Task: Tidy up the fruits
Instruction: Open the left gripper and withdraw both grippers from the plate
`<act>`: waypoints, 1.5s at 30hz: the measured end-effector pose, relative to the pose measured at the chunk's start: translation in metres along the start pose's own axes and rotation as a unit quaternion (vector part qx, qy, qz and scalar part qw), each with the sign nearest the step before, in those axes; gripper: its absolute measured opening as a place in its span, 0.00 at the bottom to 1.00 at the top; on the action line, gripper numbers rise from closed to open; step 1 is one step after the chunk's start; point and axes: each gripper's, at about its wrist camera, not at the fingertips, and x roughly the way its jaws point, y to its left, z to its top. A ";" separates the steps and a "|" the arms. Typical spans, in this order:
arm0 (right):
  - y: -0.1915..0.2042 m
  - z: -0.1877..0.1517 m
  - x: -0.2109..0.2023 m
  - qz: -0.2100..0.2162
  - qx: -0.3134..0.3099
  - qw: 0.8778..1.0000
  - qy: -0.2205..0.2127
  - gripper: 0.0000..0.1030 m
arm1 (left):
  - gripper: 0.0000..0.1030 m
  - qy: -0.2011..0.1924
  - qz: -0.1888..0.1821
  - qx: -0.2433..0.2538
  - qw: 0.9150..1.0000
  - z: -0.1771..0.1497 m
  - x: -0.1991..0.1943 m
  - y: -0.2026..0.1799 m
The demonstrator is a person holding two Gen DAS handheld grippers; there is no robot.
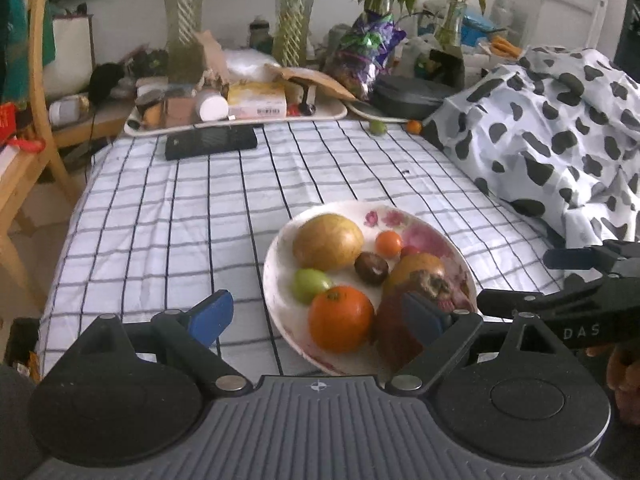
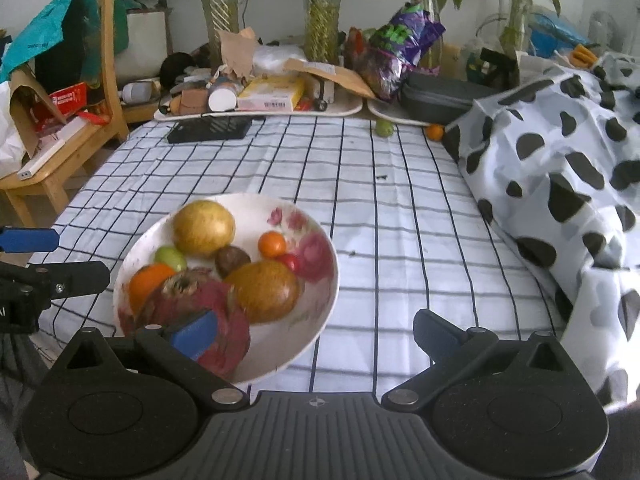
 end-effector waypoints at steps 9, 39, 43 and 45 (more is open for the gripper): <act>0.012 -0.016 -0.012 -0.036 -0.002 0.999 0.019 1.00 | 1.00 0.025 0.031 0.010 0.999 -0.010 0.001 -0.004; 0.009 -0.019 -0.011 -0.046 0.016 0.998 0.030 1.00 | 1.00 0.063 0.053 0.016 0.996 -0.014 0.012 -0.007; 0.008 -0.019 -0.010 -0.046 0.018 0.998 0.030 1.00 | 1.00 0.064 0.052 0.017 0.996 -0.014 0.012 -0.007; 0.008 -0.019 -0.010 -0.046 0.018 0.998 0.031 1.00 | 1.00 0.064 0.052 0.017 0.996 -0.014 0.012 -0.007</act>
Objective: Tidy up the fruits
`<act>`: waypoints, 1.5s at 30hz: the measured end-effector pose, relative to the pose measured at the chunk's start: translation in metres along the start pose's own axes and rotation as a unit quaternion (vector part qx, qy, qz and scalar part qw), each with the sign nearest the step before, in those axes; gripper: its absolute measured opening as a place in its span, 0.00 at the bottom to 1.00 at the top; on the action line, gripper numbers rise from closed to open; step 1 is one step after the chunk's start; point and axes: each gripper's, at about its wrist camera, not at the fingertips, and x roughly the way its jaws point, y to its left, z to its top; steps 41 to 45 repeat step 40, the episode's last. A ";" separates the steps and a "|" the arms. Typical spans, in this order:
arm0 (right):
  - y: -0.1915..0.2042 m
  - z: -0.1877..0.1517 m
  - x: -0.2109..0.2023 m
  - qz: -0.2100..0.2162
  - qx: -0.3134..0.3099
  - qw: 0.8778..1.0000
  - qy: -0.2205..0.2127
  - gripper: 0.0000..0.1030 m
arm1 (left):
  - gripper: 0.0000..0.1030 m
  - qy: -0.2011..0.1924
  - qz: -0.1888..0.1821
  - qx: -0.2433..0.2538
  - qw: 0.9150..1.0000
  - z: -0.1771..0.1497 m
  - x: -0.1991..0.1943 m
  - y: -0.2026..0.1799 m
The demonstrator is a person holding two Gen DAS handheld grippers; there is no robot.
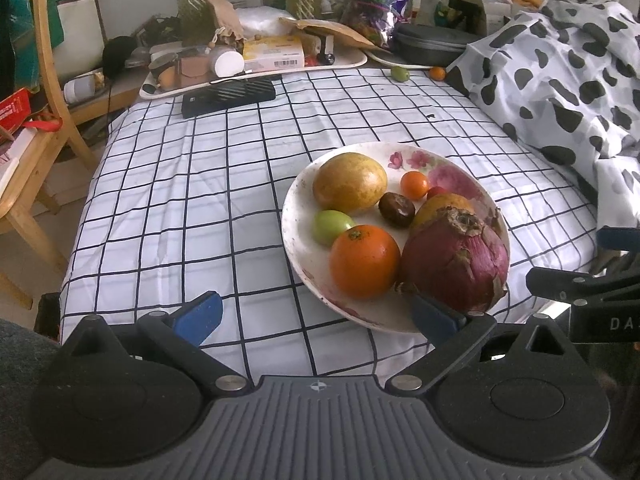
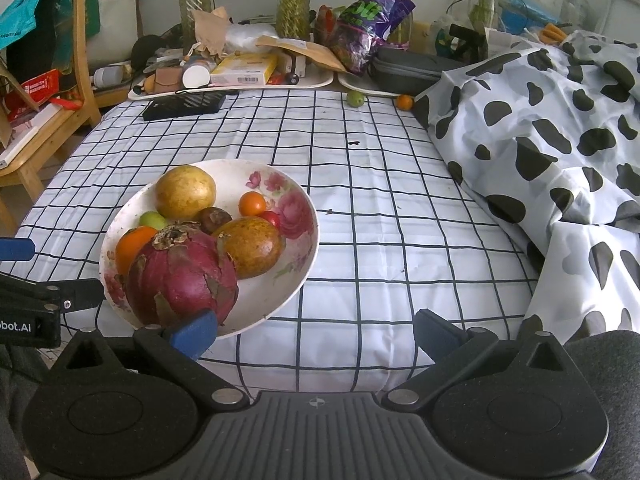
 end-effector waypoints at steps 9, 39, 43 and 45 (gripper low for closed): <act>0.000 0.000 0.000 0.000 -0.001 1.000 0.000 1.00 | 1.00 0.001 0.000 0.005 1.000 0.000 0.000 -0.002; 0.003 -0.001 0.001 0.002 -0.004 1.000 0.002 1.00 | 1.00 -0.003 -0.010 0.016 1.000 -0.002 0.000 -0.006; 0.003 -0.001 0.001 0.002 -0.004 1.000 0.002 1.00 | 1.00 -0.004 -0.011 0.018 1.000 -0.002 -0.001 -0.006; 0.003 -0.001 0.001 0.002 -0.004 1.000 0.002 1.00 | 1.00 -0.004 -0.011 0.018 1.000 -0.002 -0.001 -0.006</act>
